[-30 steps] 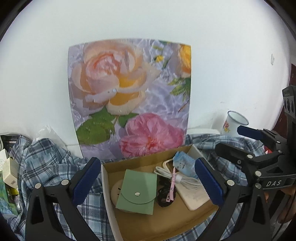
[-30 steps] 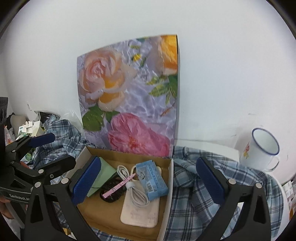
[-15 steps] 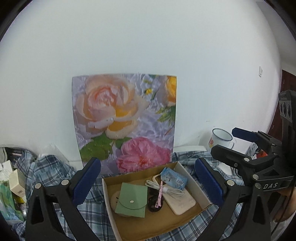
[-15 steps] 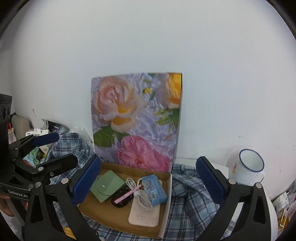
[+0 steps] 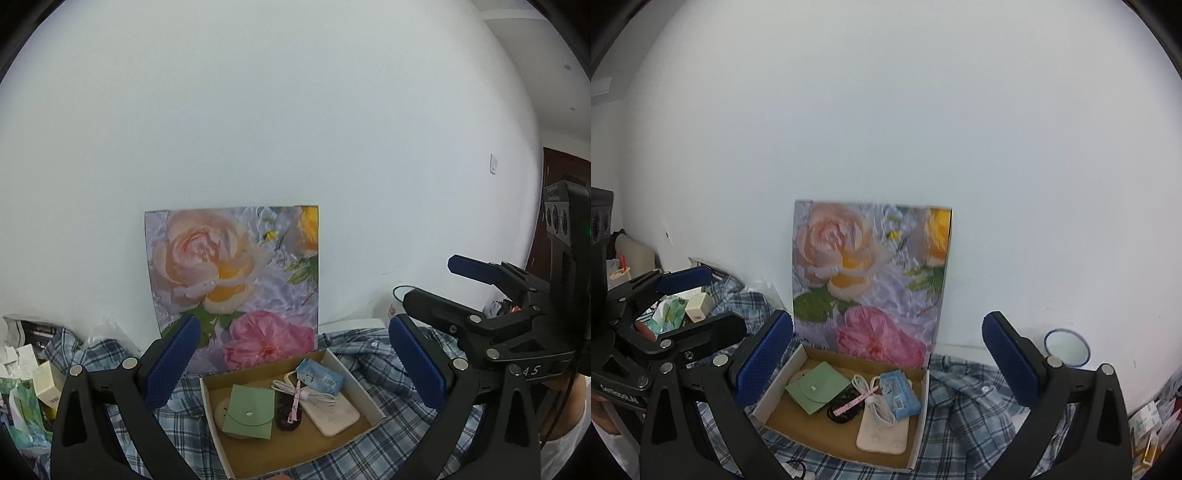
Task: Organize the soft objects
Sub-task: 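Raise both tools away from the box and move toward the bed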
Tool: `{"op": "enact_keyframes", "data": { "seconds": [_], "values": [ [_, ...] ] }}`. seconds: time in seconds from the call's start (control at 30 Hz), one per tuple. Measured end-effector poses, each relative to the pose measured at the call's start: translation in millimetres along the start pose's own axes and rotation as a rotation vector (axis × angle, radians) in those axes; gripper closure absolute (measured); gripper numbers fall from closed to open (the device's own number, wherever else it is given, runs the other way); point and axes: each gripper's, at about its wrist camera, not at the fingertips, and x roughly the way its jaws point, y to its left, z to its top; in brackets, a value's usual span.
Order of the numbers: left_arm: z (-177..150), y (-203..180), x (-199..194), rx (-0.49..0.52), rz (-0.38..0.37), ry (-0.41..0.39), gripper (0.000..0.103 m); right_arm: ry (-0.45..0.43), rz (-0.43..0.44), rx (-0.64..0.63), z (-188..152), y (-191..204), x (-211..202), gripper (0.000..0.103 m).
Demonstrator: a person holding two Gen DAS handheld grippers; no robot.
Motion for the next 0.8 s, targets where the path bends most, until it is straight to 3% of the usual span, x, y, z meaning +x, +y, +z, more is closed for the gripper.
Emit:
{"op": "enact_keyframes", "data": {
  "seconds": [0.23, 0.5, 0.8],
  "values": [
    [11.4, -2.8, -22.2, 0.012, 0.003, -0.044, 0.0, -0.041, 0.032, -0.011, 8.5, 4.1, -20.8, 0.001],
    [0.8, -0.8, -30.0, 0.018, 0.004, 0.004, 0.0, -0.022, 0.054, -0.037, 0.6, 15.6, -28.1, 0.001],
    [-31.7, -1.3, -31.4, 0.029, 0.022, 0.071, 0.0, 0.017, 0.063, -0.036, -31.2, 23.1, -22.5, 0.001]
  ]
}}
